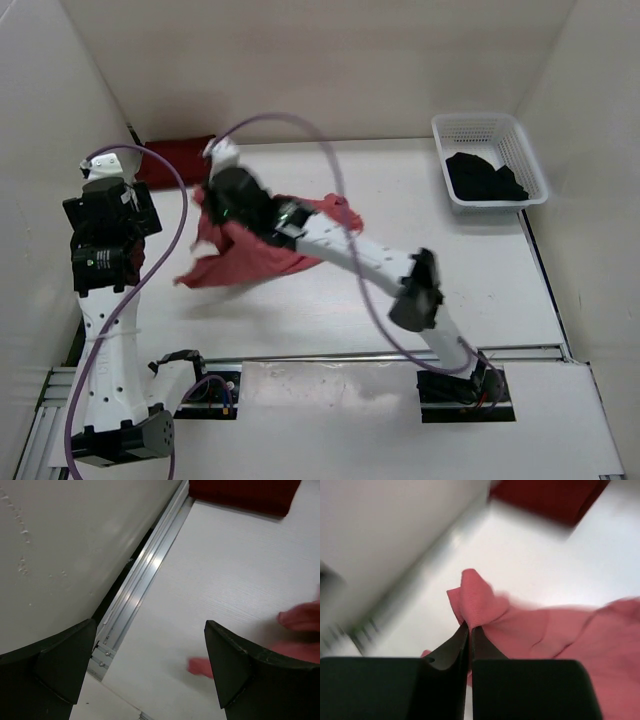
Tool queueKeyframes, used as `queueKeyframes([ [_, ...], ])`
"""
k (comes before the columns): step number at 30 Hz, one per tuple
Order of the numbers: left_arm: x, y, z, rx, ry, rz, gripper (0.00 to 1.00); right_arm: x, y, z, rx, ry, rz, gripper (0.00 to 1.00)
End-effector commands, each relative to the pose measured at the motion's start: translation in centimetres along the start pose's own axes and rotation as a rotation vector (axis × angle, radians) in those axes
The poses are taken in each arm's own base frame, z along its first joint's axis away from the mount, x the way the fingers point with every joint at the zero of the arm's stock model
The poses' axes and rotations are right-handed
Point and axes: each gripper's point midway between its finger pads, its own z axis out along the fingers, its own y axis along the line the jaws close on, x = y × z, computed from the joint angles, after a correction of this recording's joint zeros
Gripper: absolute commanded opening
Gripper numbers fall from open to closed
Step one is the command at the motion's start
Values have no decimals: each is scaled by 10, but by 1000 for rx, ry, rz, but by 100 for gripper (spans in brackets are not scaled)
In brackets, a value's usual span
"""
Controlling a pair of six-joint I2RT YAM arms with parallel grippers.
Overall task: Fold and stack the t-shirts
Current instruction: Flatten out the tshirt
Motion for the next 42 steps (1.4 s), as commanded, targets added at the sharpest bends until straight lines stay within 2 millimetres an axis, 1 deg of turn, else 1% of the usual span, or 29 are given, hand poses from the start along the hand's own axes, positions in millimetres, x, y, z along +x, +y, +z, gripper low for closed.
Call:
queueKeyframes([
  [1,-16,-11,-11,95,-45,-22,100,-217,-50,-143,117,-579,267,0],
  [2,-19,-17,-13,134,-54,-25,100,-220,-79,-152,187,-588,284,0],
  [3,-18,-25,-10,167,-41,-19,100,-216,-97,-159,235,-580,301,0],
  [4,-17,-34,-9,215,-33,-15,100,-200,-129,-170,305,-532,307,0],
  [6,-16,-48,-9,275,-24,-2,100,-176,-150,-177,318,-471,355,0],
  [7,-14,-56,-8,303,-14,8,100,-144,-171,-183,357,-408,354,0],
  [9,-6,-72,-9,372,14,27,100,-109,-184,-189,369,-340,349,0],
  [10,0,-76,-9,386,32,40,100,-76,-194,-196,381,-284,339,0],
  [12,6,-81,-5,393,53,51,100,-42,-202,-203,385,-222,321,0],
  [14,18,-82,-2,392,86,61,100,6,-221,-219,423,-133,305,0],
  [16,28,-88,-3,410,103,78,100,31,-234,-233,438,-84,311,0],
  [17,35,-91,-4,428,124,84,100,67,-243,-235,469,-6,318,0],
  [19,47,-108,-8,493,161,118,100,93,-253,-239,479,43,339,0],
  [20,61,-118,-8,530,212,143,100,117,-257,-239,487,104,341,0],
  [21,69,-133,-16,604,244,164,100,126,-253,-238,456,135,362,0],
  [22,78,-145,-21,655,281,193,100,133,-257,-239,460,150,369,0],
  [23,92,-168,-29,726,336,262,100,144,-261,-240,479,168,389,0],
  [25,104,-190,-36,766,372,356,100,161,-272,-239,512,202,436,0],
  [26,110,-216,-57,853,364,441,100,165,-275,-240,518,209,458,0],
  [27,123,-232,-62,875,402,512,100,178,-279,-241,534,236,480,0],
  [29,142,-257,-86,945,410,637,100,188,-289,-244,569,232,562,0],
  [30,165,-279,-113,1017,413,767,100,199,-301,-247,599,234,604,0],
  [31,177,-290,-124,1037,404,831,100,202,-303,-247,593,235,646,0],
  [32,192,-297,-128,1023,388,902,100,207,-308,-250,609,234,692,0],
  [33,226,-301,-140,1033,410,1027,100,209,-320,-254,644,223,723,0],
  [36,269,-298,-134,973,370,1169,100,215,-334,-263,693,205,774,0],
  [38,279,-295,-125,934,361,1199,100,221,-336,-265,695,208,785,0],
  [39,295,-291,-122,914,372,1250,97,221,-336,-265,696,208,785,0],
  [42,308,-286,-100,802,327,1319,93,220,-335,-270,702,196,780,0],
])
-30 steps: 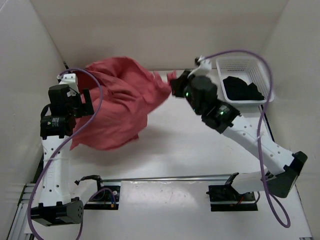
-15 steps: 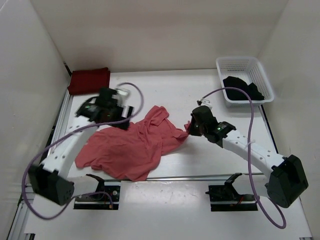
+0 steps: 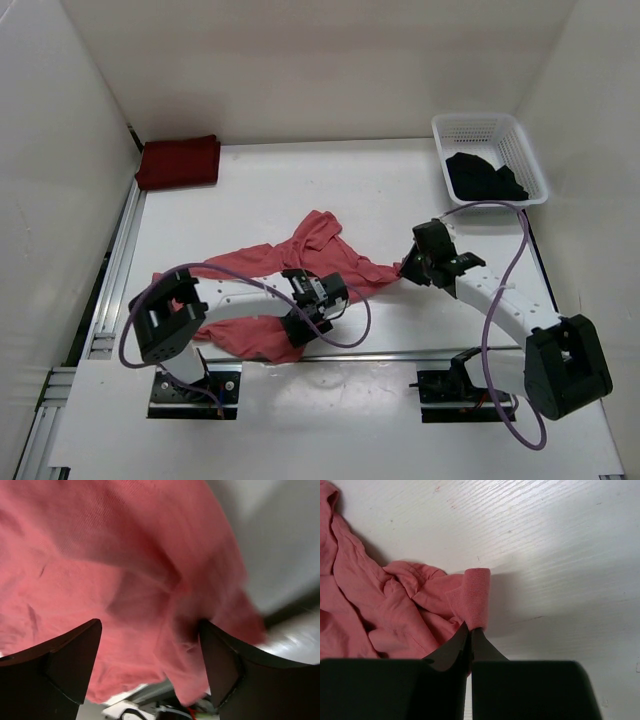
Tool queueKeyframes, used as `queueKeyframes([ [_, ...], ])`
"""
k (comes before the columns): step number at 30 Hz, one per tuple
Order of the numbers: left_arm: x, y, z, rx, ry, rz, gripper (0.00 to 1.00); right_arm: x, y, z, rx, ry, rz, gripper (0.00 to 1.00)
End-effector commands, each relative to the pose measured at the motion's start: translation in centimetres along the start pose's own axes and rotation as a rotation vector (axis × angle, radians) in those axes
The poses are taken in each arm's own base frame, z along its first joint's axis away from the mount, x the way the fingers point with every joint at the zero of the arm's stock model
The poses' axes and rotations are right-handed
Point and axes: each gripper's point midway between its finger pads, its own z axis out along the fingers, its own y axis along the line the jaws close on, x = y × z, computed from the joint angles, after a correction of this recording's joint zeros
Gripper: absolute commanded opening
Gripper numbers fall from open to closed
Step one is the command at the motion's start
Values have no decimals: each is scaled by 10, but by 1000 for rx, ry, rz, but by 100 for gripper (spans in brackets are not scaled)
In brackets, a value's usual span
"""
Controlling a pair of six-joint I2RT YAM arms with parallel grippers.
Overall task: Fold and stack the t-shirts
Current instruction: Flatten out the tshirt
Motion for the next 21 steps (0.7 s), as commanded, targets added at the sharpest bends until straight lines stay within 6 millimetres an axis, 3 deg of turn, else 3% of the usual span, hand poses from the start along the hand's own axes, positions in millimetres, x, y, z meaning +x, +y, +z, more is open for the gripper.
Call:
queueKeyframes([
  [1,4,22,21,-167,18,15,88,-10,4,-7,-37,-51,38,0],
  [4,-2,4,25,-67,12,13,82,-13,3,-14,-46,-73,40,0],
  [6,-6,-16,24,49,3,10,66,-13,-3,-15,-30,-78,47,0],
  [7,-9,-17,25,50,5,11,56,-16,-4,-17,-33,-89,55,0],
  [9,-9,-14,23,39,9,12,25,-16,-9,-18,-19,-85,62,0],
  [10,-5,-12,20,28,28,15,23,-17,-8,-21,-27,-93,53,0],
  [12,-23,0,-8,47,-52,-35,22,-22,-13,-23,-10,-114,50,0],
  [13,-23,4,-21,58,-55,-49,22,-21,-17,-22,-4,-116,57,0],
  [14,-44,16,-51,67,-151,-90,21,-19,-19,-23,5,-108,45,0],
  [16,-58,22,-88,116,-235,-121,19,-20,-33,-20,45,-109,42,0],
  [17,-78,36,-122,128,-332,-160,16,-19,-38,-21,61,-101,38,0],
  [19,-83,49,-163,168,-425,-204,12,-23,-46,-22,78,-109,26,0],
  [20,-89,62,-176,166,-464,-238,11,-25,-48,-22,83,-111,20,0],
  [21,-96,102,-205,115,-560,-331,11,-25,-49,-22,78,-105,13,0],
])
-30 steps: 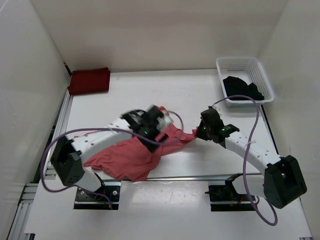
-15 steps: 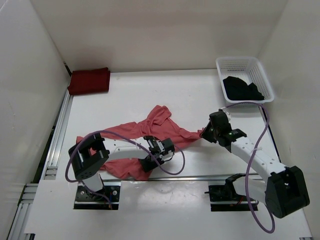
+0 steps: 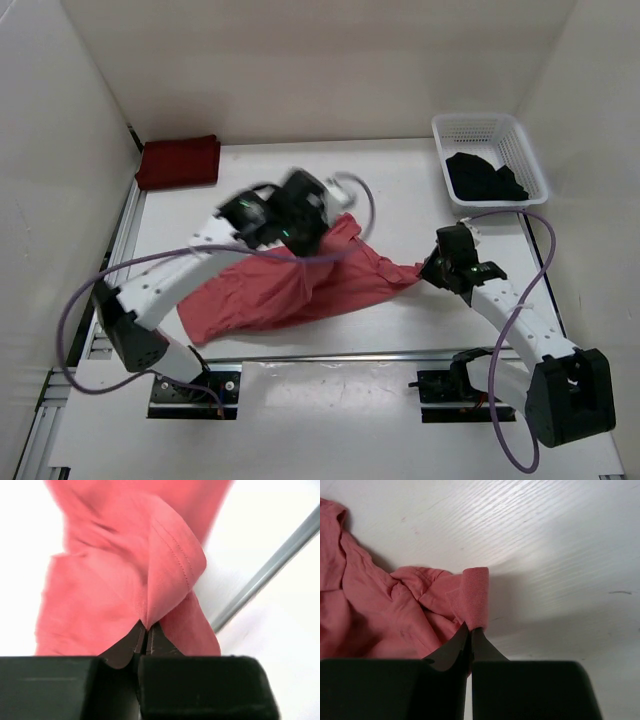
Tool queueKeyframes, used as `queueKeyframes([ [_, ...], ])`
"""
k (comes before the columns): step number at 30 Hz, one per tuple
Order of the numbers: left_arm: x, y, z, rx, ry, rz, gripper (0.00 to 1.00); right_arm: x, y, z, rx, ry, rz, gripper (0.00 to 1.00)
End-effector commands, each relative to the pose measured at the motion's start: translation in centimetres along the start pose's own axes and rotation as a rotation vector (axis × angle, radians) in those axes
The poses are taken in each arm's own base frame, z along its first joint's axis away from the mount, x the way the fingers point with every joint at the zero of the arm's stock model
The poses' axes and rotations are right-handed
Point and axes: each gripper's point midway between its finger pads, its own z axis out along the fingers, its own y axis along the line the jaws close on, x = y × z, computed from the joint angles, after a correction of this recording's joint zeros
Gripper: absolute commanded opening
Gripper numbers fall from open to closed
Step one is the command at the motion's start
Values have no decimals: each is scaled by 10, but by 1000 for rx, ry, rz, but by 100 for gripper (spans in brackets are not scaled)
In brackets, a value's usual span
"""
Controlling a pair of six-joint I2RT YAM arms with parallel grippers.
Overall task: Fold and stack the t-shirts
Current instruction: Flatten out the tshirt
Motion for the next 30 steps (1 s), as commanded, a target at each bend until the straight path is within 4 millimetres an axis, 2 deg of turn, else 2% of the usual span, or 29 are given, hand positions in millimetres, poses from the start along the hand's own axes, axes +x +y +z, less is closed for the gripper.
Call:
queueKeyframes([
  [1,-44,51,-81,-11,-222,-154,11,-11,-9,-5,9,-19,-59,0],
  [2,-58,99,-106,-89,-298,-255,11,-16,-7,-7,-3,-26,-67,0],
  [3,-62,127,-102,-125,-297,-313,11,-28,1,-12,-26,-50,-77,0],
  [5,-68,177,-112,-166,-348,-409,11,-42,7,-18,-36,-66,-121,0],
  [6,-60,226,-119,-232,-363,-500,11,-60,17,-25,-53,-100,-128,0],
  [8,-52,267,-123,-266,-379,-572,12,-75,22,-38,-53,-121,-169,0],
  [9,-39,302,-125,-316,-376,-632,12,-94,27,-47,-49,-163,-170,0],
  [11,-26,326,-121,-330,-361,-681,13,-106,25,-58,-40,-183,-179,0],
  [12,-11,340,-114,-344,-339,-719,13,-116,19,-64,-27,-209,-164,0],
  [14,4,350,-97,-374,-295,-745,13,-124,17,-78,-59,-222,-139,0],
  [15,6,358,-99,-394,-320,-746,13,-124,15,-82,-67,-223,-131,0],
  [16,11,354,-96,-392,-315,-748,13,-122,14,-82,-77,-217,-125,0],
  [18,5,359,-99,-409,-351,-734,13,-134,21,-86,-122,-250,-114,0],
  [19,-18,363,-117,-439,-427,-691,13,-148,39,-96,-184,-277,-124,0],
  [20,-25,376,-128,-493,-453,-686,13,-165,47,-89,-187,-274,-117,0],
  [21,-40,381,-137,-518,-488,-665,13,-184,58,-93,-204,-292,-115,0],
  [22,-72,388,-180,-577,-616,-614,13,-205,74,-98,-233,-312,-121,0],
  [23,-80,402,-181,-605,-637,-611,13,-254,107,-113,-283,-374,-132,0],
  [24,-92,411,-201,-659,-703,-594,15,-267,126,-124,-335,-356,-136,0],
  [25,-104,411,-214,-682,-754,-574,15,-286,144,-139,-378,-379,-138,0],
  [26,-109,405,-235,-701,-806,-555,16,-322,172,-171,-449,-463,-151,0],
  [27,-116,404,-251,-723,-868,-532,17,-332,183,-187,-488,-495,-152,0],
  [28,-118,397,-258,-709,-887,-516,17,-337,193,-204,-521,-536,-166,0],
  [30,-114,377,-261,-665,-887,-499,20,-335,203,-220,-576,-562,-190,0],
])
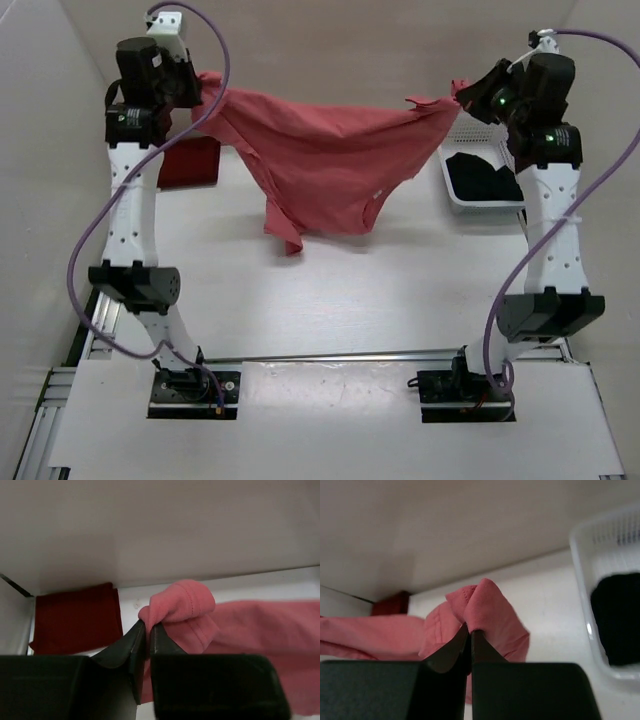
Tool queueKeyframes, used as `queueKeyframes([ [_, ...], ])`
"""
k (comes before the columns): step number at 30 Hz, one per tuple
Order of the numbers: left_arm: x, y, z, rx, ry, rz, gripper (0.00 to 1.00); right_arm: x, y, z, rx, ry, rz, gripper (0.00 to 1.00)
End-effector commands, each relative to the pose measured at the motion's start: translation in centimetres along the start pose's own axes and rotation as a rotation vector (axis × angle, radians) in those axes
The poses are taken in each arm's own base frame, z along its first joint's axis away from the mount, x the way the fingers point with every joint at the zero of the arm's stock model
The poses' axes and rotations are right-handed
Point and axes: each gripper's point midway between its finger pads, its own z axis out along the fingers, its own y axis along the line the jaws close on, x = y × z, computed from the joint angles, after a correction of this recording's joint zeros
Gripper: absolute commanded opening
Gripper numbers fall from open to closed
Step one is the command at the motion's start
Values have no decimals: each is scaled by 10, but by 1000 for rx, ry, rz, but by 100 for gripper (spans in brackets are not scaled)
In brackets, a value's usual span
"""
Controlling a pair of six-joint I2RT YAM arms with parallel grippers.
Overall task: Fold and stack the t-shirts
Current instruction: Flatten out the tshirt
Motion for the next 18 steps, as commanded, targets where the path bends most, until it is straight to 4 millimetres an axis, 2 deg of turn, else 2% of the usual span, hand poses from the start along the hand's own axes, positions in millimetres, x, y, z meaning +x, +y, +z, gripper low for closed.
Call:
queueKeyframes([
  [1,-34,-7,-46,34,-121,11,23,-28,49,-52,-159,-81,-39,0],
  [2,-23,-10,-50,48,-95,9,24,-25,58,-70,-188,-91,-48,0],
  [3,4,-16,-56,58,-35,4,26,4,39,-59,-156,-32,-42,0],
  [4,20,-18,-60,68,0,1,26,23,36,-61,-155,-2,-47,0],
  [5,72,-22,-53,78,120,-10,29,33,40,-81,-163,-11,-54,0],
  [6,83,-29,-71,91,131,-7,30,83,13,-71,-112,88,-31,0],
  [7,108,-29,-76,91,181,-12,31,100,18,-90,-139,91,-25,0],
  [8,133,-34,-83,100,228,-13,32,127,9,-94,-122,136,-9,0],
  [9,186,-39,-97,112,329,-17,34,184,-19,-91,-66,245,19,0],
  [10,214,-40,-107,120,386,-24,36,205,-16,-109,-82,257,37,0],
  [11,240,-47,-117,136,433,-20,36,230,-25,-115,-63,294,56,0],
  [12,292,-51,-138,142,539,-14,36,284,-52,-120,0,393,83,0],
  [13,318,-50,-151,132,602,-6,37,307,-58,-135,20,426,94,0],
  [14,338,-50,-161,128,645,0,40,329,-63,-141,39,464,148,0],
  [15,364,-52,-175,137,698,5,44,366,-71,-153,35,541,162,0],
  [16,373,-54,-181,144,721,10,56,379,-73,-159,35,567,176,0],
  [18,379,-58,-185,158,742,20,69,398,-58,-171,-41,625,148,0],
])
